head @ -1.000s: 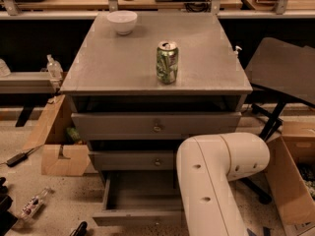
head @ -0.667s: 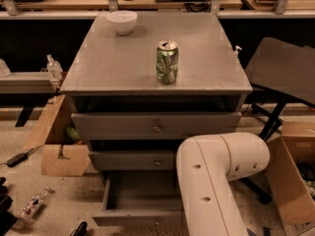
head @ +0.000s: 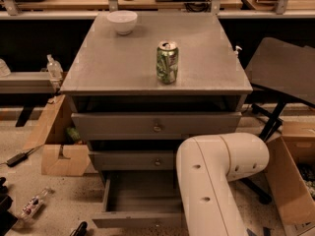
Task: Open bottom drawer
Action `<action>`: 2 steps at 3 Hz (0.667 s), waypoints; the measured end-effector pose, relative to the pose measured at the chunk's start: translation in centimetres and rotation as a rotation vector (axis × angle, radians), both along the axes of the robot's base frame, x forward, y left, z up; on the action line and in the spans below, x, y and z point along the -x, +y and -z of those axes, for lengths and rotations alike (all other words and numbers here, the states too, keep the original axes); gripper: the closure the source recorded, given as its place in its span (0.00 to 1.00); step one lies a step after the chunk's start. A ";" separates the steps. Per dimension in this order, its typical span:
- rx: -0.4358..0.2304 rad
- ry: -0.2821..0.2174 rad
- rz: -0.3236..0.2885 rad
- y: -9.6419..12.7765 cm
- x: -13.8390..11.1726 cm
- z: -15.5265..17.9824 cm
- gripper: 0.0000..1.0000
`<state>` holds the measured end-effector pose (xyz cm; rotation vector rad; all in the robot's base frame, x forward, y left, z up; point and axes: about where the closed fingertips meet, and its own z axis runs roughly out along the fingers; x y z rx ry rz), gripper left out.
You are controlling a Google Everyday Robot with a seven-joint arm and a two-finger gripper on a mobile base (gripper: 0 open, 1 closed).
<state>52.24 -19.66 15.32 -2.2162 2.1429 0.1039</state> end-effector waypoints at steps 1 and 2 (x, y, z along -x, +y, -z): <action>0.000 0.000 0.000 0.1 -0.2 0.0 0.00; 0.000 0.000 0.000 0.1 -0.2 0.0 0.00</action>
Offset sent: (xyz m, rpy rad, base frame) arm 0.0017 0.0011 0.0000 0.0000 0.0000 0.0000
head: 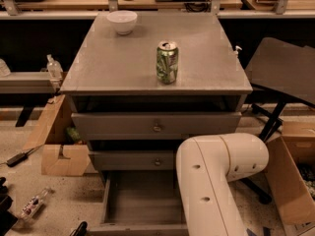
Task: Open bottom drawer
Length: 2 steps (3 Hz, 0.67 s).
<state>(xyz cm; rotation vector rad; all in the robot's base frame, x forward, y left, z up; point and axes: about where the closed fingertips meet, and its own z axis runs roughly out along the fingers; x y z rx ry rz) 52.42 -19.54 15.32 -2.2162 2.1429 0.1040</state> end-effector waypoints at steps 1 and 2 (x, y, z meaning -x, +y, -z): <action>0.000 0.003 0.000 0.0 0.2 0.1 0.15; 0.000 0.007 0.000 0.0 0.4 0.3 0.46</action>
Offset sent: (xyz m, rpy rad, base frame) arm -0.0014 0.0001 -0.0011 0.0002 0.0025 0.0001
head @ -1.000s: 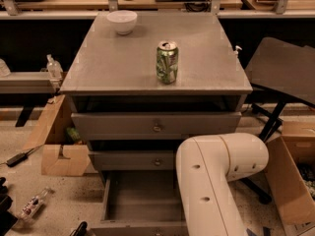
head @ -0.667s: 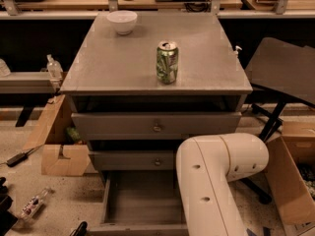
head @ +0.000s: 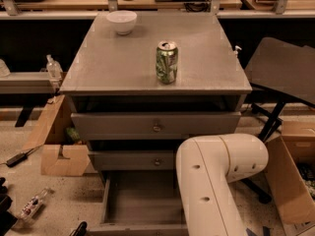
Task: Open bottom drawer
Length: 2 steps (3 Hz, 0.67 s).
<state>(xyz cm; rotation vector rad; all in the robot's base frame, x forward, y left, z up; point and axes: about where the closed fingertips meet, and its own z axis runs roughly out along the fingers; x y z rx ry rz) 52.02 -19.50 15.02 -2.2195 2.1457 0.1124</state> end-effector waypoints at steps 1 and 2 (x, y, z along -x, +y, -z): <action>0.000 0.003 0.000 0.0 0.1 0.1 0.70; 0.000 0.005 0.000 0.0 0.3 0.2 0.93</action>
Offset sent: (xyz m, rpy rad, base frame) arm -0.0012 0.0001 -0.0009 0.0001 0.0021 0.0002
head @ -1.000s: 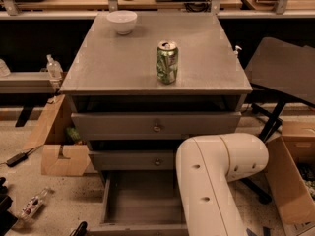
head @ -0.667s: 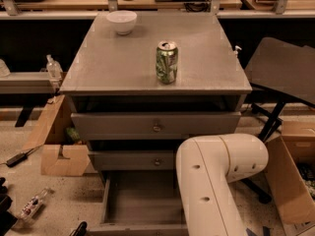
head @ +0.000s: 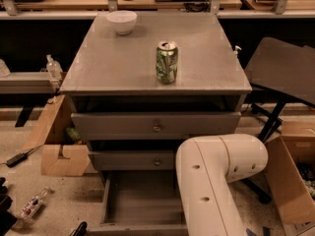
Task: Open bottom drawer
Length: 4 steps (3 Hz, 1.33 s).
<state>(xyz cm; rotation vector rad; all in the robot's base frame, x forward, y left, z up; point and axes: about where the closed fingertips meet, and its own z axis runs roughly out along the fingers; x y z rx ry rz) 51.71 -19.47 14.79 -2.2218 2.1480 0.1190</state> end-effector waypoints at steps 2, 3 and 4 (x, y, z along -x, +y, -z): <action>0.030 0.053 0.035 0.5 3.8 -0.5 1.00; 0.022 0.106 0.093 0.7 7.3 -1.3 1.00; 0.022 0.106 0.093 0.8 7.3 -1.4 1.00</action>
Offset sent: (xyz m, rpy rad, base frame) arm -0.1105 0.0032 0.0128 -0.0608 0.1559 -0.0807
